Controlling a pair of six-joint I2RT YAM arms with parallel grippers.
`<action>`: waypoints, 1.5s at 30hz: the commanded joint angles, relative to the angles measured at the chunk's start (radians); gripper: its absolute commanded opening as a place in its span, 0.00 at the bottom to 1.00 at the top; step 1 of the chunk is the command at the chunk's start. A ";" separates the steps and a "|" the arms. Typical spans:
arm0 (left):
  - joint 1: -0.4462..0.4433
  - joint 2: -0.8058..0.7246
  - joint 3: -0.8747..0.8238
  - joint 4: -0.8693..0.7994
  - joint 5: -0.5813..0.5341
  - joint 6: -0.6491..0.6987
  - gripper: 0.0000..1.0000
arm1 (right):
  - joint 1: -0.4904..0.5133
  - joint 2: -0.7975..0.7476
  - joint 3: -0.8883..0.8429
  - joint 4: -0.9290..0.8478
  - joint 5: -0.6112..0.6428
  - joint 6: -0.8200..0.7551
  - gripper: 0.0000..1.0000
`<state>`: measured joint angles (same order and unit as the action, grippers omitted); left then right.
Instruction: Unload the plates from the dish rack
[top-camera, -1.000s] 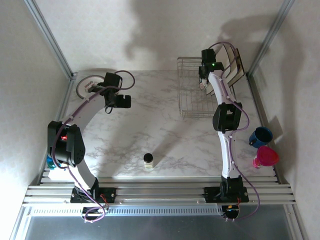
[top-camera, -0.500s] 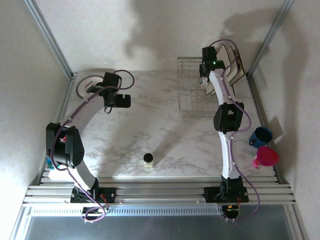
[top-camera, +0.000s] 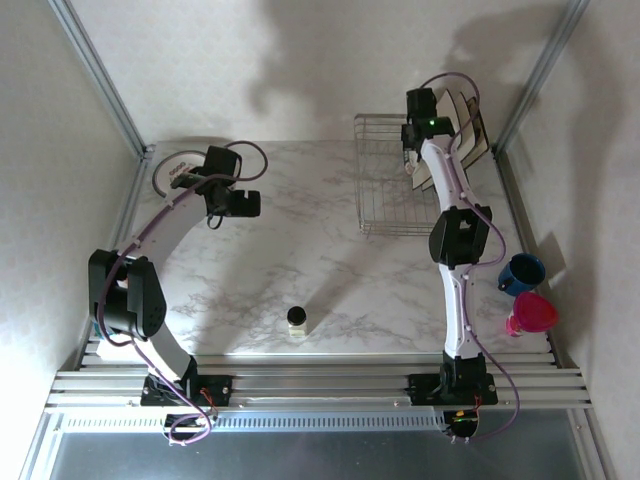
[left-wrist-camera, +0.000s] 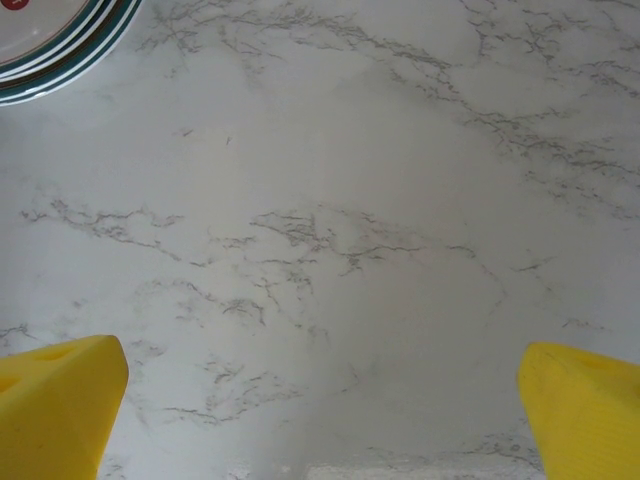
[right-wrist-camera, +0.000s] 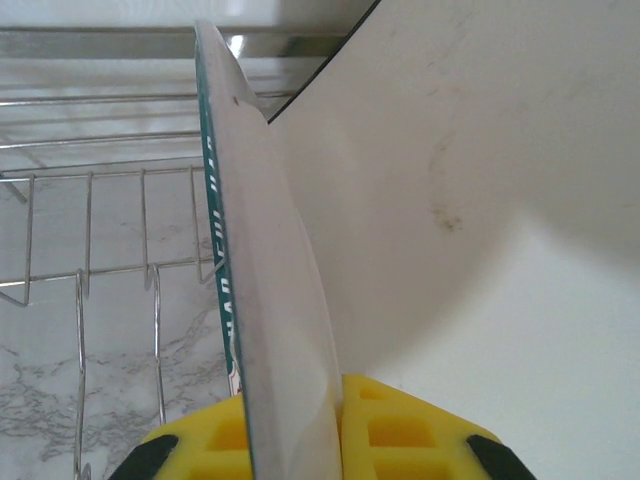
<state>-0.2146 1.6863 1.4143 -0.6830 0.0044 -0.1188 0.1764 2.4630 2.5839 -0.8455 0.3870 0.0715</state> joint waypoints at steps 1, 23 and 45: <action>-0.009 -0.033 -0.015 -0.009 -0.016 0.003 1.00 | 0.018 -0.138 0.011 0.006 0.008 -0.021 0.00; -0.008 0.020 -0.013 0.036 0.035 -0.019 0.99 | -0.030 -0.879 -0.819 0.253 -0.688 0.194 0.00; -0.029 0.040 0.036 0.126 0.193 -0.033 1.00 | -0.094 -1.170 -1.896 1.276 -1.244 0.773 0.00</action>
<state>-0.2317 1.7161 1.4269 -0.5938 0.1402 -0.1349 0.0895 1.2755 0.7094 0.2192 -0.7963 0.7795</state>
